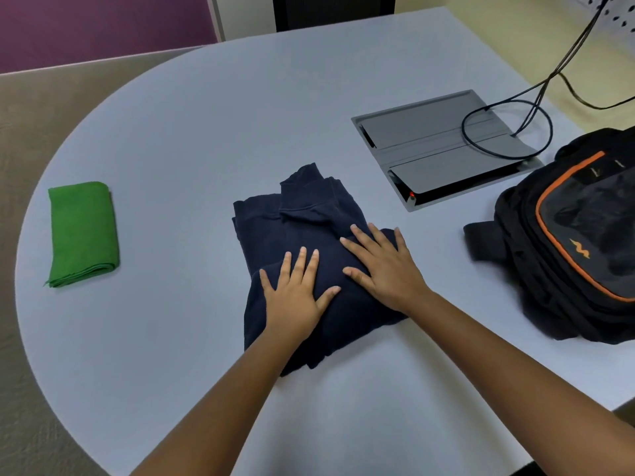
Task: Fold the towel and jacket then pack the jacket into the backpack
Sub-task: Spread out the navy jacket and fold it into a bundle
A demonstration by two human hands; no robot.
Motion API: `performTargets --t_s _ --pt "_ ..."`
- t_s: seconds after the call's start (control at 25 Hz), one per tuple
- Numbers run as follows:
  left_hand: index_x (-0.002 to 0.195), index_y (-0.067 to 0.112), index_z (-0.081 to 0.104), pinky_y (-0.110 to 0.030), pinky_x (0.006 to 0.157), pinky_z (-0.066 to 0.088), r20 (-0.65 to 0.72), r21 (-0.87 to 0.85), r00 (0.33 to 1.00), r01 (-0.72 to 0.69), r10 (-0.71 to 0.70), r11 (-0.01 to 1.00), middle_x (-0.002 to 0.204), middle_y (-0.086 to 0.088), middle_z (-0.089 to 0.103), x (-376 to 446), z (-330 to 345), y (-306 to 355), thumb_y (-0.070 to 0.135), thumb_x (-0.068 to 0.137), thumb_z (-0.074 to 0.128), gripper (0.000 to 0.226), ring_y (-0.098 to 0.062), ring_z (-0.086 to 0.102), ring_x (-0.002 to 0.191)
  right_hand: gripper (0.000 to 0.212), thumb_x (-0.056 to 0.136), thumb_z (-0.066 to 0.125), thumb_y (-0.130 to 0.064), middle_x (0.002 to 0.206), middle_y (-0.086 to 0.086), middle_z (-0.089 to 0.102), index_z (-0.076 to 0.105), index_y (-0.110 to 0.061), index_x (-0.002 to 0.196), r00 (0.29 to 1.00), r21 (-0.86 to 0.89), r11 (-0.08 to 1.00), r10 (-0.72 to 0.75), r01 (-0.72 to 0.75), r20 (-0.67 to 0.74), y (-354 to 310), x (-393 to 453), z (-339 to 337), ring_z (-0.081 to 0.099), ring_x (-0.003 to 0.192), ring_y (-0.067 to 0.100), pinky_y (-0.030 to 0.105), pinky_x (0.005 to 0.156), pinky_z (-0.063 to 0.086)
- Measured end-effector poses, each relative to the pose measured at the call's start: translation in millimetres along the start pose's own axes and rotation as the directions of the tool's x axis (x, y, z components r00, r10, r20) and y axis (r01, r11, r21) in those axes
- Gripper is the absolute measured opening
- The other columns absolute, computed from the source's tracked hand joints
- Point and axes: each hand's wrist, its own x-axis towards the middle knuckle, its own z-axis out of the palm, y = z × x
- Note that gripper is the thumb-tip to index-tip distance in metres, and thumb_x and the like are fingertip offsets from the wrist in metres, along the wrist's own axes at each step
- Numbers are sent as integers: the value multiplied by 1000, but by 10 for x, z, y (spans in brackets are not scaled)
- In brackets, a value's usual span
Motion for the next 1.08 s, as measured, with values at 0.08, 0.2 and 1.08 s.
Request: performTargets --t_s 0.08,0.2,1.08 --pt "148 35 -6 -57 112 -4 5 -5 1000 -9 9 1000 158 9 -2 -9 -2 -35 77 69 -14 90 -17 -7 146 81 79 -8 -74 159 -8 9 18 -37 147 998 39 997 61 -62 34 23 31 42 3 146 17 53 114 0" --pt "148 35 -5 -57 112 -4 12 -49 1000 -28 29 998 158 9 -2 -2 -10 -64 79 63 -25 98 -16 -7 146 79 79 0 -75 159 -8 6 16 -37 147 992 88 990 100 -107 75 29 90 42 0 146 15 54 115 0" --pt "133 34 -35 -54 109 -15 158 182 979 -161 132 970 139 -1 -43 -822 29 -117 70 69 60 120 -31 -37 130 118 57 70 -68 158 3 4 7 -29 149 964 -153 960 -208 233 166 -23 -578 87 -1 145 25 60 110 -2"
